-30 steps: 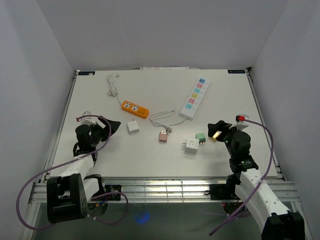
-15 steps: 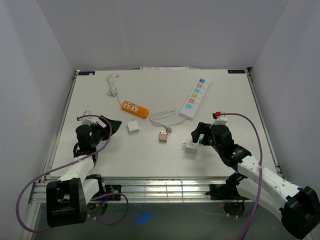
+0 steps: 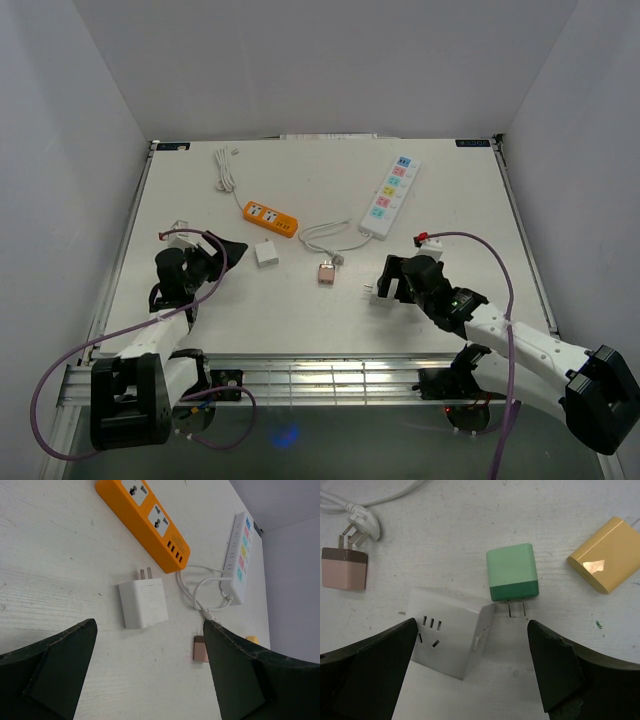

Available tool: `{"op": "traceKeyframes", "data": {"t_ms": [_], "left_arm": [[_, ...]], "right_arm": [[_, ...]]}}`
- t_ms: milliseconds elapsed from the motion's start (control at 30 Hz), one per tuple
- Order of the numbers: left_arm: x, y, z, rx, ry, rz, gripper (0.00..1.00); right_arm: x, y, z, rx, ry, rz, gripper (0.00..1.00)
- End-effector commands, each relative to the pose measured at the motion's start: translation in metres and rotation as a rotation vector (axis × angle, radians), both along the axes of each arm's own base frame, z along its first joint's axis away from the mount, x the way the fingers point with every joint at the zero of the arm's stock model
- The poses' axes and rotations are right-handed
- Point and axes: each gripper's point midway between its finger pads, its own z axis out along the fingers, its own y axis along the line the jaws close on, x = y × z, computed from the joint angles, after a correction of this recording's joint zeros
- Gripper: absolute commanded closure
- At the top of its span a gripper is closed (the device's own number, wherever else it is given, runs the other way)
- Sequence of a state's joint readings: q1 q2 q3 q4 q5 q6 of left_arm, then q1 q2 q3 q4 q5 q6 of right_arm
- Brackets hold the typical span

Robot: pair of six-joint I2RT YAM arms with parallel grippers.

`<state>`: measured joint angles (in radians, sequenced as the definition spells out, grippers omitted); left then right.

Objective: Insert the plug

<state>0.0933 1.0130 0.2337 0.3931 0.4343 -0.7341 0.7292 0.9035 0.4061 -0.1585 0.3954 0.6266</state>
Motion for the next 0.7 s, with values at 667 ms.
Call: {"op": "traceKeyframes", "data": {"t_ms": [667], "left_arm": [[0.007,-0.006,0.015,0.014,-0.024,-0.013,0.02]], "right_arm": [[-0.001,0.033,0.025,0.067,-0.038,-0.011,0.05]]}}
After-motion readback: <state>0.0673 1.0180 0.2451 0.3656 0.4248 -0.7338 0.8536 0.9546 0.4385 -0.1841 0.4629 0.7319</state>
